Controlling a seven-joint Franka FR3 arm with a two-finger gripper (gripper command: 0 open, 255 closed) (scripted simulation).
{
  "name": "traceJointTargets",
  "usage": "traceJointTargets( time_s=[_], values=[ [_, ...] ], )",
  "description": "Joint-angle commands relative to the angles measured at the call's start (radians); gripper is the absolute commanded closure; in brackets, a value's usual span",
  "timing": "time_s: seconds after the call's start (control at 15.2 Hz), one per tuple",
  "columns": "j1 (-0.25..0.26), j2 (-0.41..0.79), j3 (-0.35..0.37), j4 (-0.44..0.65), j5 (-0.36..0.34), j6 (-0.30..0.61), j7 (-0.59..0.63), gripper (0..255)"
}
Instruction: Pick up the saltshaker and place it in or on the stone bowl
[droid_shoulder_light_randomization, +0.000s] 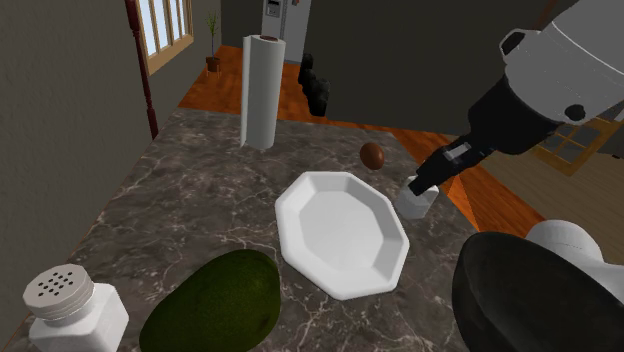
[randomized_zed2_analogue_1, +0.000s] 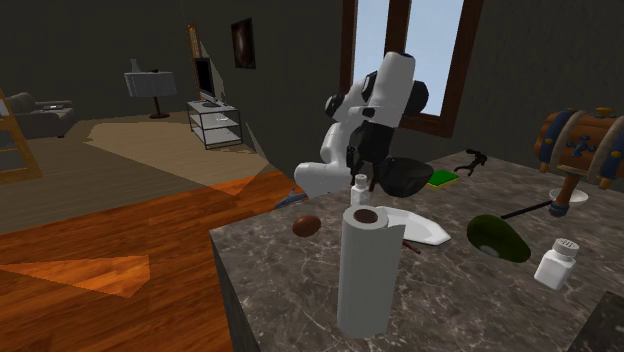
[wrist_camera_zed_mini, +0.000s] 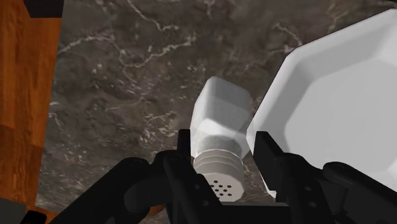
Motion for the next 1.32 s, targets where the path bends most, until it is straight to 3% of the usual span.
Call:
traceJointTargets(
  time_s=[0.0, 1.25],
  values=[
    [-0.007, 0.012, -0.008, 0.031, -0.008, -0.019, -0.005, 255],
    [-0.066, 0.145, -0.054, 0.358, -0.068, -0.210, -0.030, 255]
  ],
)
